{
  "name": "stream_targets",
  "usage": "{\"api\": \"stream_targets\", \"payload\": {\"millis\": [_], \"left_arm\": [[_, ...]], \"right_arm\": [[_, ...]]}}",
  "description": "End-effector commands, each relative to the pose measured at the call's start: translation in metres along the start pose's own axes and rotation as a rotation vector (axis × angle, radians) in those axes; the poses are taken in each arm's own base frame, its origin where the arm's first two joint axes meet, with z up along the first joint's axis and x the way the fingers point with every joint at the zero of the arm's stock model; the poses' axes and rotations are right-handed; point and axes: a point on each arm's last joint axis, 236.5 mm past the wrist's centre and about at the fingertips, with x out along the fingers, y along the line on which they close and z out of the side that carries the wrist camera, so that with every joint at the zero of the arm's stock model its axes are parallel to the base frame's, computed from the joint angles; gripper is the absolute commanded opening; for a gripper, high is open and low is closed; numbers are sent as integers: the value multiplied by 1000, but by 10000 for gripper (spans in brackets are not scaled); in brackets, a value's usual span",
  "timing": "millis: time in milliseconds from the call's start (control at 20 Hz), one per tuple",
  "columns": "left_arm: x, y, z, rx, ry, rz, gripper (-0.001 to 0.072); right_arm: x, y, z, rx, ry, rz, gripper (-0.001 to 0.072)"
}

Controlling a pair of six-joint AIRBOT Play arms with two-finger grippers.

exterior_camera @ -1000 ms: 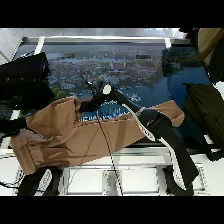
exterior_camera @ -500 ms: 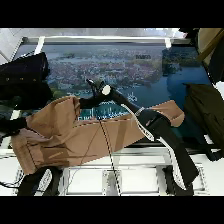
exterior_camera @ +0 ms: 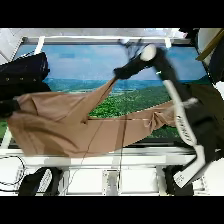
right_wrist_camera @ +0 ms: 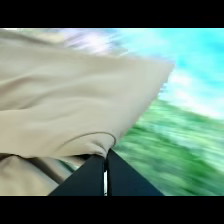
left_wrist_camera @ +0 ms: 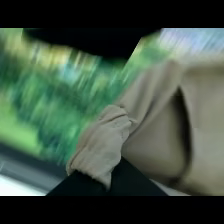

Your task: Fold the clothes and pants, and hang the long-sleeved shirts on hangers.

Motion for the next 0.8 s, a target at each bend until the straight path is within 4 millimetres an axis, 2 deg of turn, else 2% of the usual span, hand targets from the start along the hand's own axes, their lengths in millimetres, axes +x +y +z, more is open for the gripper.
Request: {"api": "stream_targets", "payload": {"millis": [0,100,150,200,250,350,400,450,500,600,650,750], "left_arm": [[-23,-16,49,-32,-217,-73,17],[-22,-12,49,-26,-214,-56,17],[-22,-10,49,-24,-214,-48,17],[-22,-8,49,-28,-213,-38,17],[-21,-3,48,-29,-213,-19,17],[-21,8,47,-34,-208,29,16],[-21,15,44,-31,-195,56,17],[-20,21,39,-26,-175,84,17],[-20,29,35,-16,-154,117,17],[-21,47,27,-4,-120,198,17],[-23,57,24,-6,-108,239,17],[-25,67,22,7,-96,286,17]], "right_arm": [[-140,-43,26,-90,-215,-260,14],[-183,-31,40,-156,-326,-287,15],[-186,-27,37,-162,-321,-280,15],[-178,-21,26,-153,-269,-244,15],[-160,-16,10,-137,-194,-189,15],[-113,-5,-35,-89,15,-57,29],[-90,0,-58,-60,118,10,134],[-68,4,-80,-27,216,73,339],[-50,5,-96,3,282,117,460],[-29,-3,-118,4,370,131,461],[-27,-17,-122,-15,384,79,454],[-32,-54,-115,-12,342,-44,452]]}}
